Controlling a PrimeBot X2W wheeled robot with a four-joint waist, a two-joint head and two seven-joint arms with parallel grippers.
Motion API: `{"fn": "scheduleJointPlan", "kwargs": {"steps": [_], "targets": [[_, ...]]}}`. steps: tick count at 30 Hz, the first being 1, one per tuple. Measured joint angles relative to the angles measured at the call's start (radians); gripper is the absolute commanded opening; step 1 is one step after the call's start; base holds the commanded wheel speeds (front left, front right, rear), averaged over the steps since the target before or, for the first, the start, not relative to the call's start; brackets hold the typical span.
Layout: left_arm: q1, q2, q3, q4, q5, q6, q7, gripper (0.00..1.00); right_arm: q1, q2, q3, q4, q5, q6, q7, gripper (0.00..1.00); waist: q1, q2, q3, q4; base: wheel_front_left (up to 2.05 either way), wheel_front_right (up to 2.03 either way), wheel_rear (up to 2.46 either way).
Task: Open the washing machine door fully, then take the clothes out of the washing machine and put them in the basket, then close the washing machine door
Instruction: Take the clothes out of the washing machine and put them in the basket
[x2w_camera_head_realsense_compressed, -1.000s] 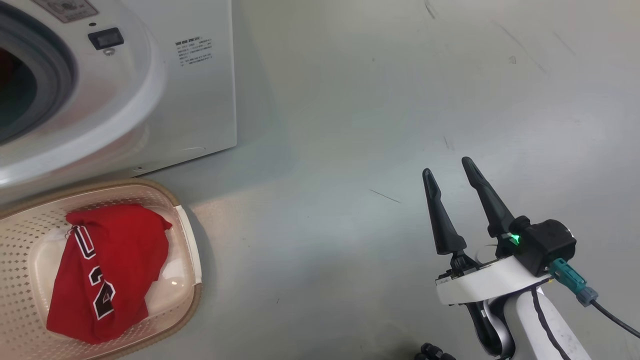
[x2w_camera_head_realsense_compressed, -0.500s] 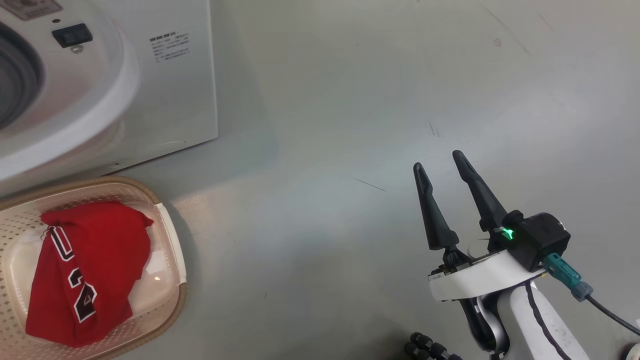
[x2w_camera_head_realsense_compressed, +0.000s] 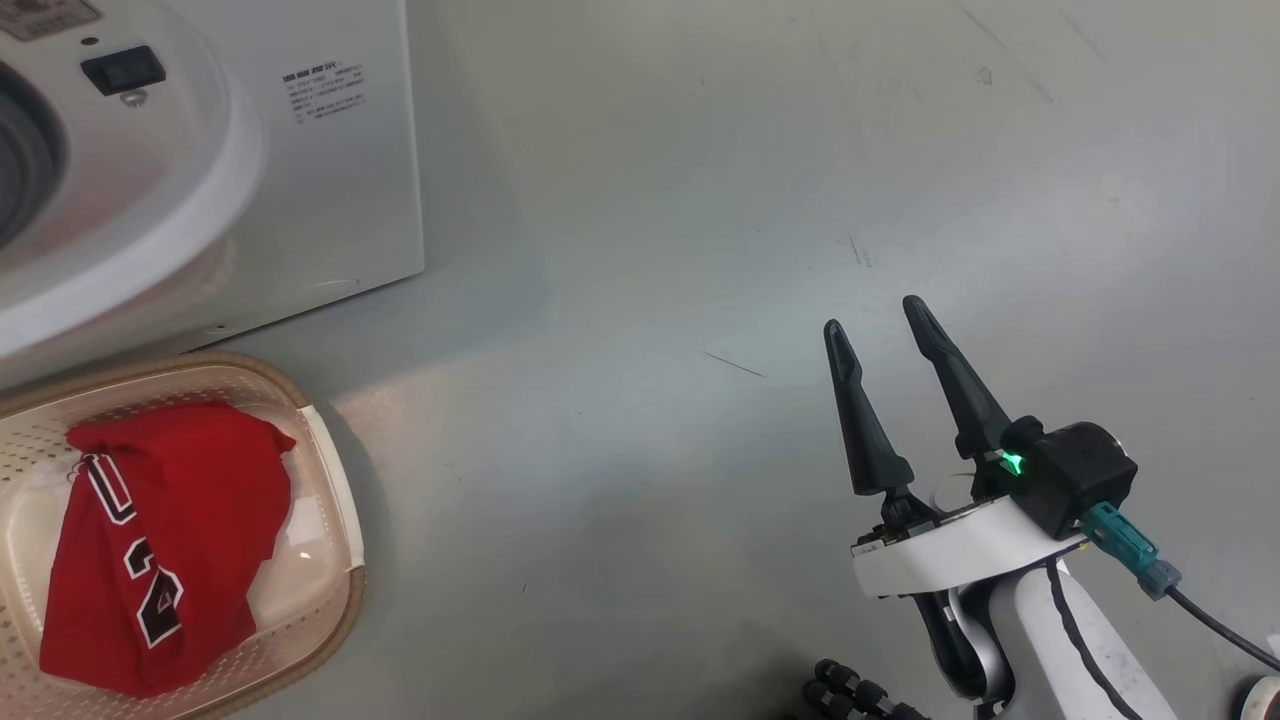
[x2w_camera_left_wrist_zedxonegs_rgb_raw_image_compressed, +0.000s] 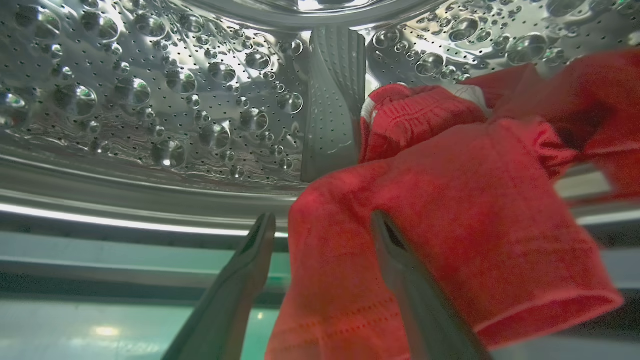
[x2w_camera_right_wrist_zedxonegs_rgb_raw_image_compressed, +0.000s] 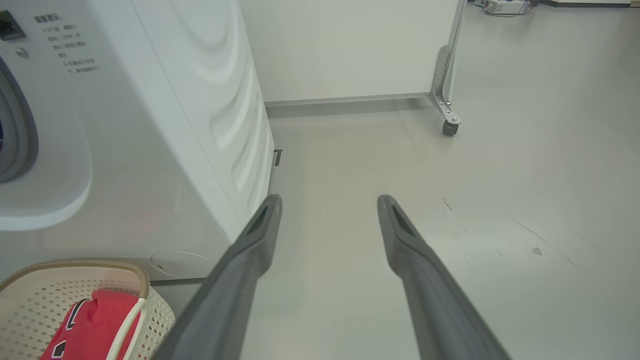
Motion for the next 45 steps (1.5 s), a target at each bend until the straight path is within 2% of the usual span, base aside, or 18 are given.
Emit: {"fn": "scheduleJointPlan", "kwargs": {"steps": [5,6,8,9,18,29,45], "targets": [[-0.01,0.002,-0.018,0.02,0.009,-0.019,-0.021,1.0,-0.008,0.0,0.007,0.0,0.004,-0.007,0.0,1.0,0.0,0.0,-0.002,-0.001,0.0,0.0,0.0],[-0.011,0.002,-0.02,0.024,0.009,-0.021,-0.023,0.96,-0.01,0.0,0.007,0.0,0.004,-0.008,0.0,1.0,0.0,0.0,-0.003,-0.001,0.0,0.0,0.0],[-0.015,0.001,-0.027,0.031,0.009,-0.027,-0.026,0.23,-0.011,0.0,0.007,0.0,0.004,-0.008,0.0,1.0,0.0,0.0,-0.005,0.0,0.0,0.0,0.0],[-0.015,0.001,-0.027,0.031,0.009,-0.027,-0.026,0.0,-0.011,0.0,0.007,0.0,0.004,-0.008,0.0,1.0,0.0,0.0,-0.005,0.0,0.0,0.0,0.0],[-0.016,-0.01,-0.049,0.072,0.01,-0.049,-0.068,0.0,-0.024,0.0,0.002,0.002,0.004,-0.016,0.0,1.0,0.0,0.0,-0.013,0.006,0.0,0.0,0.0],[-0.013,-0.069,-0.049,0.133,0.006,-0.058,-0.166,0.0,-0.026,0.0,-0.005,0.017,0.002,-0.018,0.0,1.0,0.0,0.0,-0.061,0.03,0.0,0.0,0.0],[0.053,-0.137,-0.077,0.184,-0.011,-0.084,-0.338,0.0,-0.012,-0.002,-0.05,0.047,-0.026,-0.015,0.0,1.0,0.0,0.0,-0.174,0.114,0.0,0.0,0.0]]}}
